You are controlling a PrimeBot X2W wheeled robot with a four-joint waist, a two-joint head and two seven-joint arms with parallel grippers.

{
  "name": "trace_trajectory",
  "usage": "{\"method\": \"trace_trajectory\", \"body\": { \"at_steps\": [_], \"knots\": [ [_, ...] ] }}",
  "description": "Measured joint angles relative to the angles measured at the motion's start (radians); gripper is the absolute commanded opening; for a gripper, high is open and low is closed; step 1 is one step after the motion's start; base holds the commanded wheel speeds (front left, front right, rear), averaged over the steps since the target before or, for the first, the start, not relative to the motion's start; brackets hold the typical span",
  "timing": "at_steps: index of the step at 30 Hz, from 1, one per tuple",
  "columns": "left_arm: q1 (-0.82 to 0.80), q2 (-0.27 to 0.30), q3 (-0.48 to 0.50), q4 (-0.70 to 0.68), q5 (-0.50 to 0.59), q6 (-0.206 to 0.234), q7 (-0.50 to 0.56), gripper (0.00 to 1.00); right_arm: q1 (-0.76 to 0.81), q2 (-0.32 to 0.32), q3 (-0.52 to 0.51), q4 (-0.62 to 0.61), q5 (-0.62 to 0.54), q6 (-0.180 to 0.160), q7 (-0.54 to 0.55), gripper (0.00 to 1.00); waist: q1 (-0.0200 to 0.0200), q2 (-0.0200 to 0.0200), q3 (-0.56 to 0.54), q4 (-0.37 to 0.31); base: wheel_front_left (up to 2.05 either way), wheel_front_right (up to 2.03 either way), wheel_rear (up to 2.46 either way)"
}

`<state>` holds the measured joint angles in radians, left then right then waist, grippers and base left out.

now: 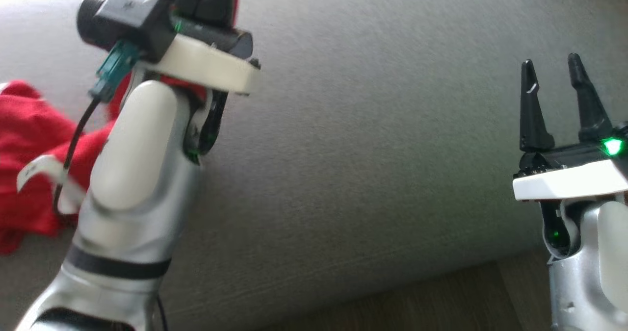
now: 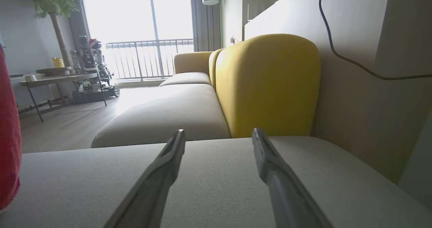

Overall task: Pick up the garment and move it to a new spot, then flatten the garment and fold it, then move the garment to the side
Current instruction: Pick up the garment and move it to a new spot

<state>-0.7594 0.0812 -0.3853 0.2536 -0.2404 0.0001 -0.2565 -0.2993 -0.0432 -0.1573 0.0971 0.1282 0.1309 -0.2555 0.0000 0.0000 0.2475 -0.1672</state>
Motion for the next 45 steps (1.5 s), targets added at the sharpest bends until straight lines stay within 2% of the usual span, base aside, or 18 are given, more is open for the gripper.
{"method": "trace_trajectory", "body": {
  "at_steps": [8, 10, 11, 12, 15, 17, 22, 26, 32, 36, 41, 45],
  "knots": [
    [-0.052, -0.034, -0.082, 0.161, 0.0, -0.001, -0.001, 0.0, -0.001, 0.0, 0.025, -0.024, 0.026, 0.0, 0.0, 1.0, 0.0, 0.0, 0.077, -0.084, 0.0, 0.0, 0.0],
    [-0.051, -0.035, -0.122, 0.206, 0.0, -0.021, -0.001, 0.48, -0.003, 0.0, 0.026, -0.026, 0.029, 0.0, 0.0, 1.0, 0.0, 0.0, 0.092, -0.094, 0.0, 0.0, 0.0],
    [-0.048, -0.035, -0.142, 0.228, -0.001, -0.036, -0.001, 0.9, -0.004, 0.0, 0.026, -0.026, 0.029, 0.0, 0.0, 1.0, 0.0, 0.0, 0.097, -0.097, 0.0, 0.0, 0.0],
    [-0.043, -0.037, -0.159, 0.245, -0.02, -0.057, -0.001, 1.0, -0.005, 0.0, 0.026, -0.026, 0.029, 0.0, 0.0, 1.0, 0.0001, 0.0, 0.101, -0.098, 0.0, 0.0, 0.0],
    [-0.022, -0.04, -0.194, 0.228, -0.092, -0.09, 0.0, 1.0, -0.008, 0.0, 0.022, -0.026, 0.028, 0.0, 0.0, 1.0, 0.0, 0.0, 0.101, -0.084, 0.0, 0.0, 0.0],
    [-0.022, -0.041, -0.195, 0.202, -0.103, -0.089, 0.0, 1.0, -0.01, 0.0, 0.021, -0.026, 0.02, 0.0, 0.0, 1.0, 0.0001, 0.0, 0.097, -0.066, 0.0, 0.0, 0.0],
    [-0.014, -0.04, -0.141, 0.128, -0.073, -0.077, -0.001, 1.0, -0.014, 0.0, 0.028, -0.024, -0.003, 0.0, 0.0, 1.0, 0.0, 0.0, 0.075, -0.01, 0.0, 0.0, 0.0],
    [0.033, -0.016, -0.096, 0.077, -0.037, -0.065, -0.001, 1.0, -0.014, 0.0, 0.039, -0.022, -0.025, 0.0, 0.0, 1.0, 0.0, 0.0, 0.051, 0.03, 0.0, 0.0, 0.0],
    [0.203, 0.068, 0.0, -0.015, 0.01, -0.035, -0.001, 1.0, 0.013, 0.0, 0.069, 0.002, -0.06, 0.0, 0.0, 1.0, 0.0, 0.0, -0.016, 0.108, 0.0, 0.0, 0.0],
    [0.338, 0.095, 0.067, -0.079, 0.01, -0.017, -0.001, 1.0, 0.058, 0.0, 0.075, 0.028, -0.08, 0.0, 0.0, 1.0, 0.0, 0.0, -0.068, 0.155, 0.0, 0.0, 0.0],
    [0.518, 0.098, 0.127, -0.142, 0.01, 0.001, -0.001, 1.0, 0.103, 0.0, 0.079, 0.051, -0.093, 0.0, 0.0, 1.0, 0.0, 0.0, -0.12, 0.21, 0.0, 0.0, 0.0],
    [0.664, 0.052, 0.153, -0.155, 0.028, 0.015, 0.0, 1.0, 0.132, 0.0, 0.073, 0.066, -0.1, 0.0, 0.0, 1.0, 0.0, 0.0, -0.153, 0.257, 0.0, 0.0, 0.0]
  ]
}}
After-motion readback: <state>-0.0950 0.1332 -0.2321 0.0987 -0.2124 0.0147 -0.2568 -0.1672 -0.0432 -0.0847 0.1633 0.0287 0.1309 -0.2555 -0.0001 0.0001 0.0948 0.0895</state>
